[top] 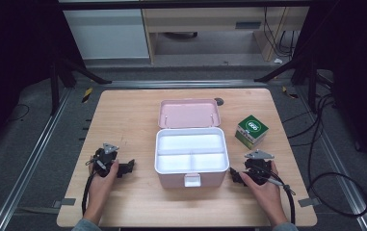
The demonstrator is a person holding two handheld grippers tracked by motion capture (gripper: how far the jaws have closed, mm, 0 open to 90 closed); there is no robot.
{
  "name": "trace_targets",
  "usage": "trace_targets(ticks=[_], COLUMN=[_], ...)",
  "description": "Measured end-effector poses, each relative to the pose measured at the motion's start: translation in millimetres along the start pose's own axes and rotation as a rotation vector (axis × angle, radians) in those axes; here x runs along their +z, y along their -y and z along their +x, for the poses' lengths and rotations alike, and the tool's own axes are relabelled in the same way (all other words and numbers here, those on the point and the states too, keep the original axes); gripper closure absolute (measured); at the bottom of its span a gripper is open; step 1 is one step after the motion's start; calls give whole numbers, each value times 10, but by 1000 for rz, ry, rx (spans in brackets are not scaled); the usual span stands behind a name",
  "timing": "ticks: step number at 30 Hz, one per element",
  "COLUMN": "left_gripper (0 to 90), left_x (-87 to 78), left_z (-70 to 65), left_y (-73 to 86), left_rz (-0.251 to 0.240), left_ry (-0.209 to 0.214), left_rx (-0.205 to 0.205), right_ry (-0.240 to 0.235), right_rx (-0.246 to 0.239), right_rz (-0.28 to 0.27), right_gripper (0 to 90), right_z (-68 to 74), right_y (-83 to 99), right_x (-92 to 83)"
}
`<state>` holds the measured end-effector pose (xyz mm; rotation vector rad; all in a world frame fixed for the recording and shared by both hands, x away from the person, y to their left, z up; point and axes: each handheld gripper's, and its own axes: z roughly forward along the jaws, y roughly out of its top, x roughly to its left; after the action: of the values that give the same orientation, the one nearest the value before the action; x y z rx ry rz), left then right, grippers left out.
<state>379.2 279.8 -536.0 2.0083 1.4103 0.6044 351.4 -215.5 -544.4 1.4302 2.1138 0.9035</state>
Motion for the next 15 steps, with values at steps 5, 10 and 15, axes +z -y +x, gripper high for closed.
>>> trace_targets(ticks=[5,10,15], left_gripper=[33,23,31], left_x=[-139,-324,-422], left_z=[-147,-410,-668], left_y=[39,130,165], left_rz=[-11,6,21], left_ry=[-7,11,92], left_rx=[44,130,138], right_ry=[-24,-38,-98], right_rx=[-31,-90,-144], right_rz=[-2,-21,-27], right_gripper=[74,60,73], right_z=[27,126,290], right_y=[20,73,148], right_x=[-60,-214,-353])
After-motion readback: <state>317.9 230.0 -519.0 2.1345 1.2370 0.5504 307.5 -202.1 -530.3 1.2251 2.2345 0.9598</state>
